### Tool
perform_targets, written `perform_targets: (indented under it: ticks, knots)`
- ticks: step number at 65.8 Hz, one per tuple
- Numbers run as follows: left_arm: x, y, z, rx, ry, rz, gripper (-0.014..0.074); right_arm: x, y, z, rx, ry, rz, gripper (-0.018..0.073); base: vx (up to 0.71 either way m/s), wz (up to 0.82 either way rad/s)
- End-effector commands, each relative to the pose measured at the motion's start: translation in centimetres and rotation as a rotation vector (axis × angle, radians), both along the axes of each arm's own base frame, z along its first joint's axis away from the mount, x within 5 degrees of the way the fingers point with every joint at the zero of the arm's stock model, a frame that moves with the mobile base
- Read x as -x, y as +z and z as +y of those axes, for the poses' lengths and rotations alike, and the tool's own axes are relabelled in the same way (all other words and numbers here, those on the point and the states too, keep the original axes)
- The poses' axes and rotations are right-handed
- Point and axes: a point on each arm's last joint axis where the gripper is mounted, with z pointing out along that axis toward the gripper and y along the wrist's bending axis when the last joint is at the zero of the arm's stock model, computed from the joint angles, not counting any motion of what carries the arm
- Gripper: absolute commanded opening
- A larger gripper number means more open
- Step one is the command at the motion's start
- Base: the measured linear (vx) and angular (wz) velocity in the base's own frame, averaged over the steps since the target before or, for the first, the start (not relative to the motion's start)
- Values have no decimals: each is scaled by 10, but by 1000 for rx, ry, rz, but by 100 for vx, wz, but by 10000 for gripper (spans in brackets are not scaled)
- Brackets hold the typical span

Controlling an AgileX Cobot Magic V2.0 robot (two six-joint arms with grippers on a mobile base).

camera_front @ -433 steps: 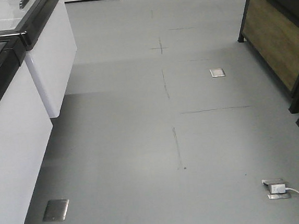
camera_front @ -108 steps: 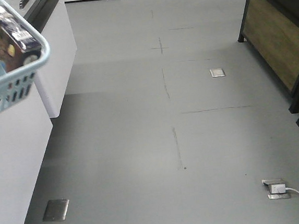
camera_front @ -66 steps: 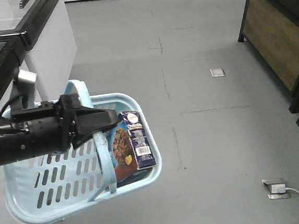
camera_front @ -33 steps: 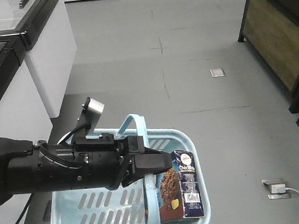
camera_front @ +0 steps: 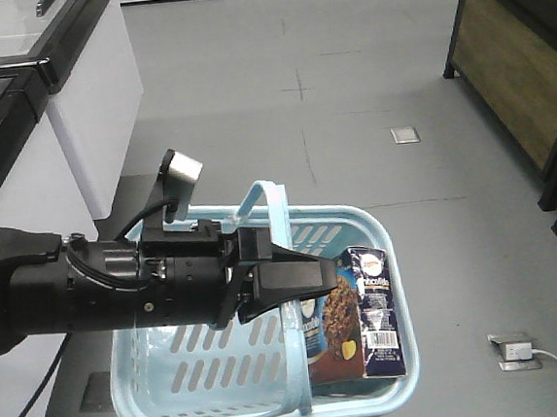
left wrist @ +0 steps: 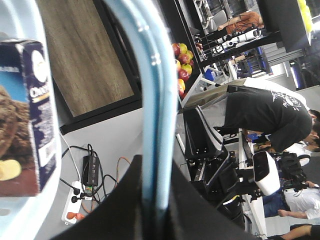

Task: Left arm holds basket, right arm returns cookies
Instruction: 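Hold the basket with the left gripper while driving toward the shelves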

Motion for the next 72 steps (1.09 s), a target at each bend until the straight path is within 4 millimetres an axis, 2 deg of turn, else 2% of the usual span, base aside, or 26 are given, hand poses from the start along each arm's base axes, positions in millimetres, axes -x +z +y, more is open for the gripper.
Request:
perform_targets:
  ticks: [1,72]
  knots:
    - [7,32,-1,156,-19,-16,-3,1,2,0,9,-6,-74,-11,0,0]
    - [4,30,-1,134,5,-23,-3,1,2,0,9,-6,-73,-11,0,0]
